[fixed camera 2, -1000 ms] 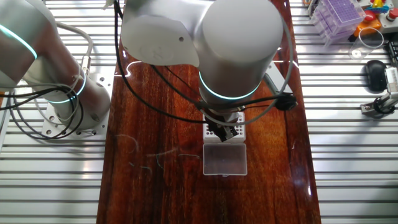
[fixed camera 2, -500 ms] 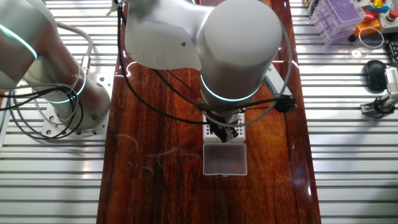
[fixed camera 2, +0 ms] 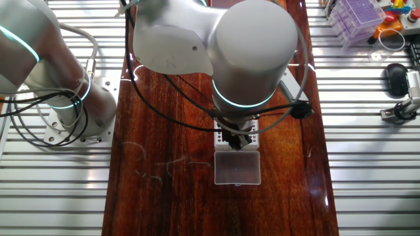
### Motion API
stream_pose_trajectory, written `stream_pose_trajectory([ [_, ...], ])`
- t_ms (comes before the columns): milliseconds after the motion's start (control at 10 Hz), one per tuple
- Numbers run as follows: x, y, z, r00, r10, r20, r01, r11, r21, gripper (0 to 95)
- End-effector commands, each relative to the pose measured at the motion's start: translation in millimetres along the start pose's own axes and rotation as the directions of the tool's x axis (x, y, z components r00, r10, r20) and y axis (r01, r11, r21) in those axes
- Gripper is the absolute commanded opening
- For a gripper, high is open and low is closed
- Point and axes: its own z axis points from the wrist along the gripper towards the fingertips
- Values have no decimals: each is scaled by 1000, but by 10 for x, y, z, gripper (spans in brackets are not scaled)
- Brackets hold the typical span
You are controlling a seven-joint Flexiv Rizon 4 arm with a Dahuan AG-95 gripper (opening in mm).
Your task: Transfer all medium pipette tips from one holder to another
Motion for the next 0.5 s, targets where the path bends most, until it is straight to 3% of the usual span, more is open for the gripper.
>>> stream_pose_trajectory([
  [100,-251,-7,-8,1000,-3,-6,3,1000,-19,190],
  [200,-453,95,-16,1000,22,-14,-23,1000,-18,190],
  [300,-715,289,-25,998,66,-24,-66,998,-13,190],
  [500,-1103,637,-40,991,130,-28,-130,991,-8,190],
])
